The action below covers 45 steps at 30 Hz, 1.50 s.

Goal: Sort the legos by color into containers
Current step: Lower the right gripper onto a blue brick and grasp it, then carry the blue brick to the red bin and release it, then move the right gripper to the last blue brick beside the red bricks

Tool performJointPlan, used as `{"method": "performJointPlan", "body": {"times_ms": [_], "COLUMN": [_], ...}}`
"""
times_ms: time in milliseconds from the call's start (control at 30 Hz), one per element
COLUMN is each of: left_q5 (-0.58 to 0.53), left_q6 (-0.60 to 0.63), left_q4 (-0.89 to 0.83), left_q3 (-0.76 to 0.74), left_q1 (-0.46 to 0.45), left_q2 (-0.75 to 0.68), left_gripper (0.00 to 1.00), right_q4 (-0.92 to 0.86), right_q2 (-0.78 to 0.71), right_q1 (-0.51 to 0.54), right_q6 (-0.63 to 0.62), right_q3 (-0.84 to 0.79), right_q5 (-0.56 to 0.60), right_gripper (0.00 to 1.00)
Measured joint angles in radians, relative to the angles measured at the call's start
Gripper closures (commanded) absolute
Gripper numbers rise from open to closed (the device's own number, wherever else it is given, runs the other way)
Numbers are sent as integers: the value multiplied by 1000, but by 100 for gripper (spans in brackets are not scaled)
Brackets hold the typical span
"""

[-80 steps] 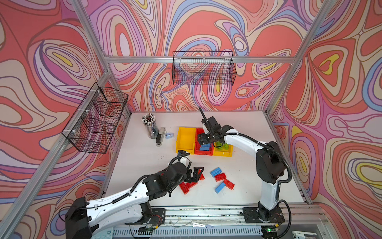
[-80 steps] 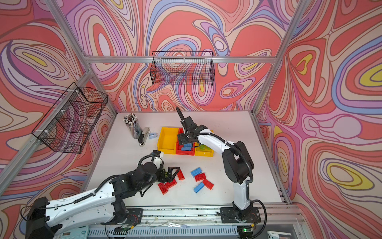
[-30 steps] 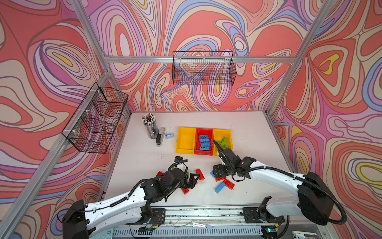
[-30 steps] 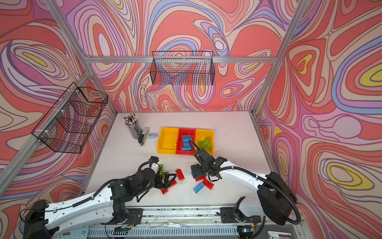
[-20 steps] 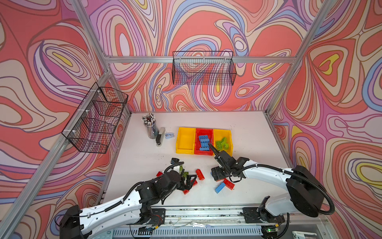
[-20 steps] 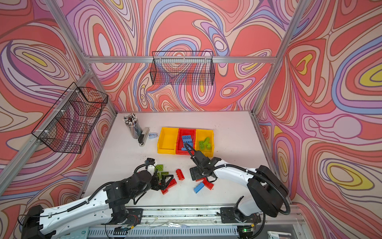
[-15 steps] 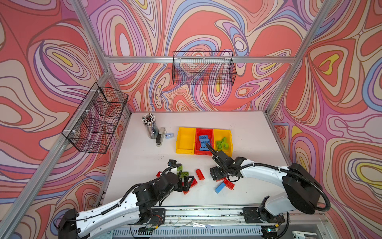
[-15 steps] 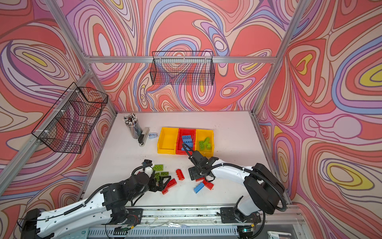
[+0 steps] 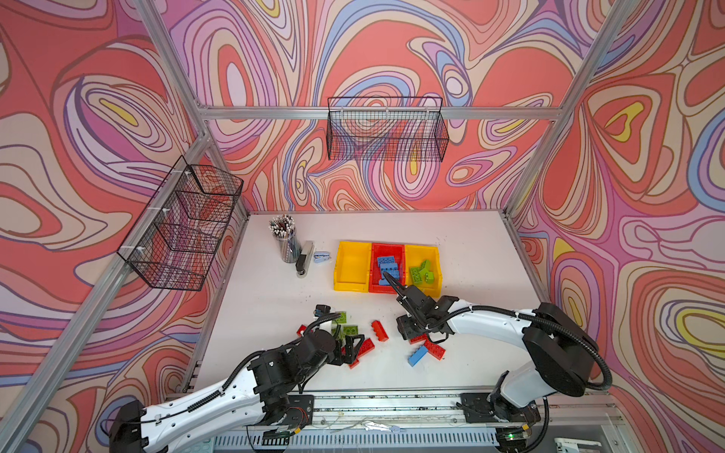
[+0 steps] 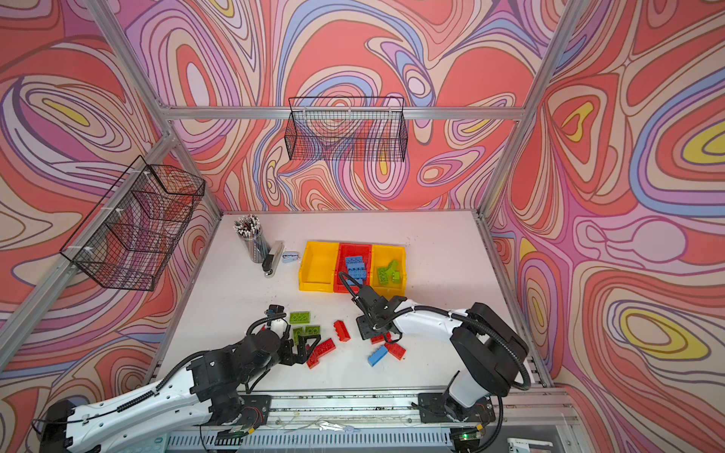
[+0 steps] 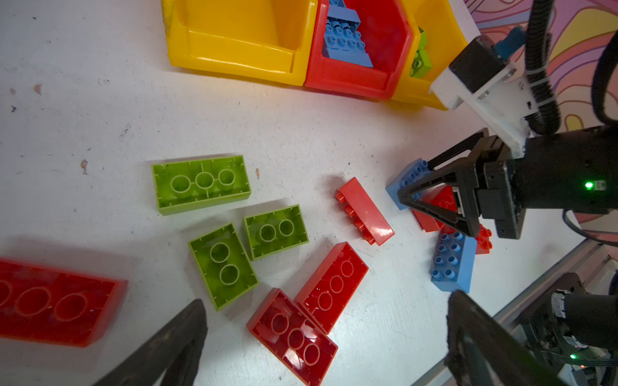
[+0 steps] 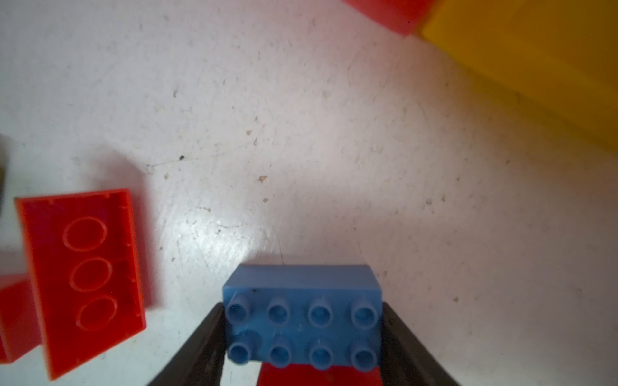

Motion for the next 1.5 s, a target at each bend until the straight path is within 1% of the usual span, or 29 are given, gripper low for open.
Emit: {"method": "performJointPlan", "body": {"times_ms": [133,233,333,467,600,733,867,900,967,1100,1133,1167,1233,1333,1433,1500], "left_q5": [-1,-1,-2,-10,-9,-9,-16,-19,-27,-40,-43,-46,-48,-53,-51,-43], "left_q6": [-3,-6,-6,-6,-6,-2,6,10,14,21,24,25,32,41,50,55], "left_q4": [-8,-12,-14,-14,-13,-6,-6,-6,-7,-7,-8,-9,-14,-13,-11,-6], "left_q3": [-6,-7,-10,-23,-32,-32,-32,-32,-32,-31,-31,-31,-25,-14,-3,3], "left_q1": [0,0,0,0,0,0,0,0,0,0,0,0,0,0,0,0], "left_q2": [-15,-33,-54,-74,-74,-70,-58,-55,-51,-51,-51,-50,-45,-32,-20,-10], "left_gripper": [0,0,0,0,0,0,0,0,0,0,0,0,0,0,0,0], "right_q4": [-26,-60,-98,-130,-129,-133,-148,-151,-157,-171,-173,-177,-174,-175,-175,-176], "right_q2": [0,-6,-6,13,93,238,369,399,443,494,494,494,494,474,398,307], "right_q1": [0,0,0,-15,-63,-114,-143,-150,-160,-179,-182,-183,-184,-183,-182,-179], "right_q6": [0,-2,-13,-43,-82,-124,-154,-160,-169,-183,-188,-191,-195,-195,-191,-182], "right_q3": [24,71,159,319,468,610,717,741,778,828,831,835,844,832,763,677], "right_q5": [22,49,89,138,155,156,146,141,134,118,113,109,103,91,77,70], "right_gripper": [46,46,46,46,47,47,47,46,40,15,10,8,5,4,4,5]}}
